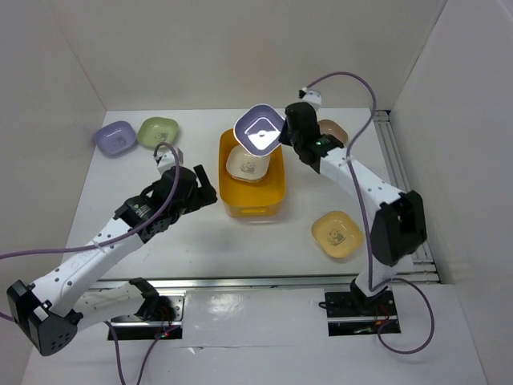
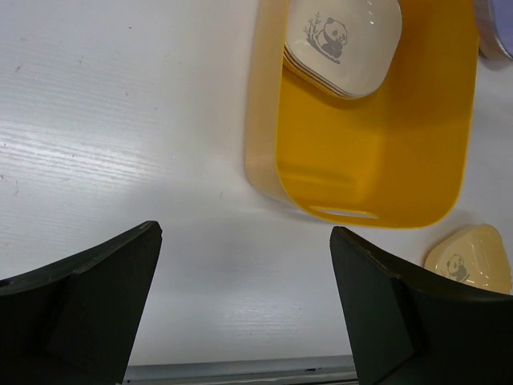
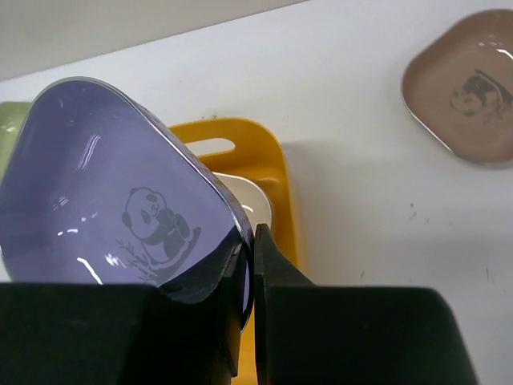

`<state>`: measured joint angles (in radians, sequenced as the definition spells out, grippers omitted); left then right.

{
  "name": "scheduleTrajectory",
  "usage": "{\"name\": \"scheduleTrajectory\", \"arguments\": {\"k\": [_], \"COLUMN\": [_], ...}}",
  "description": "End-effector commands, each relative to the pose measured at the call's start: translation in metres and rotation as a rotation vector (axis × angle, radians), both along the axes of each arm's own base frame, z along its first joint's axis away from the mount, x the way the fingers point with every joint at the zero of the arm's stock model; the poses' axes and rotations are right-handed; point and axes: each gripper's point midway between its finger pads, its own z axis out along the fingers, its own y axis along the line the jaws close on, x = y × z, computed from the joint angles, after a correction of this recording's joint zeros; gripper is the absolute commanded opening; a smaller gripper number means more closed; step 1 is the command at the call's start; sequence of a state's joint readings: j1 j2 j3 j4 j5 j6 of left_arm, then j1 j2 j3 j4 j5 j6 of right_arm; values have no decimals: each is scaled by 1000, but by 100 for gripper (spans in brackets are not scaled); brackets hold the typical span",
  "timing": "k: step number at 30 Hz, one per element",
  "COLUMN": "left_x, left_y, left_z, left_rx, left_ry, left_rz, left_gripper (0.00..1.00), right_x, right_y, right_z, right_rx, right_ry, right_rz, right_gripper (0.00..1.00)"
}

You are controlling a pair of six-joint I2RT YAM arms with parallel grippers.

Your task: Place the plates into the plastic bin on the countertop

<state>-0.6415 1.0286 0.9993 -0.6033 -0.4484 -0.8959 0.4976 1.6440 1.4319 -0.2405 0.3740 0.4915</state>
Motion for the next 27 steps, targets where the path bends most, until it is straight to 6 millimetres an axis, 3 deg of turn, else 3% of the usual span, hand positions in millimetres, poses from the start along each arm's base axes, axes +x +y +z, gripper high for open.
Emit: {"name": "scheduleTrajectory", "arguments": {"k": [1, 2, 4, 5, 7, 16, 19, 20, 21, 24, 25, 27], "left_x": [-1, -2, -2, -3, -4, -6, -6, -6, -5, -5, -4, -4], "left_y": [8, 9, 9, 9, 11, 13, 13, 13, 12, 15, 14, 14], "left_z": [4, 7, 7, 10, 8, 2, -1, -1, -3, -7, -6, -6], "left_rx": [-20, -27, -27, -33, -20, -12, -6, -6, -7, 4, -1, -1], "left_ry": [-19, -29, -29, -36, -30, -9, -1, -1, -3, 2, -5, -6], "left_rz": [28, 29, 29, 29, 23, 25, 25, 25, 25, 34, 34, 34], "left_gripper": [100, 100, 100, 100, 100, 100, 100, 100, 100, 100, 100, 100], "right_x": [18, 20, 33, 37, 43, 47, 46, 48, 45, 45, 46, 47], "right_y": [5, 14, 14, 19, 23, 37, 46, 51, 54, 63, 57, 40], "right_z": [-7, -7, -23, -20, -38, -72, -69, -62, -62, -32, -19, -10], "right_rx": [-118, -113, -124, -127, -174, -209, -178, -151, -137, -79, -72, -61], "right_ry": [41, 43, 73, 69, 102, 162, 138, 108, 103, 29, 6, -24], "right_rz": [74, 123, 152, 173, 212, 312, 352, 356, 378, 404, 393, 351], "right_gripper": [0, 0, 0, 0, 0, 4, 29, 43, 76, 87, 94, 95]}}
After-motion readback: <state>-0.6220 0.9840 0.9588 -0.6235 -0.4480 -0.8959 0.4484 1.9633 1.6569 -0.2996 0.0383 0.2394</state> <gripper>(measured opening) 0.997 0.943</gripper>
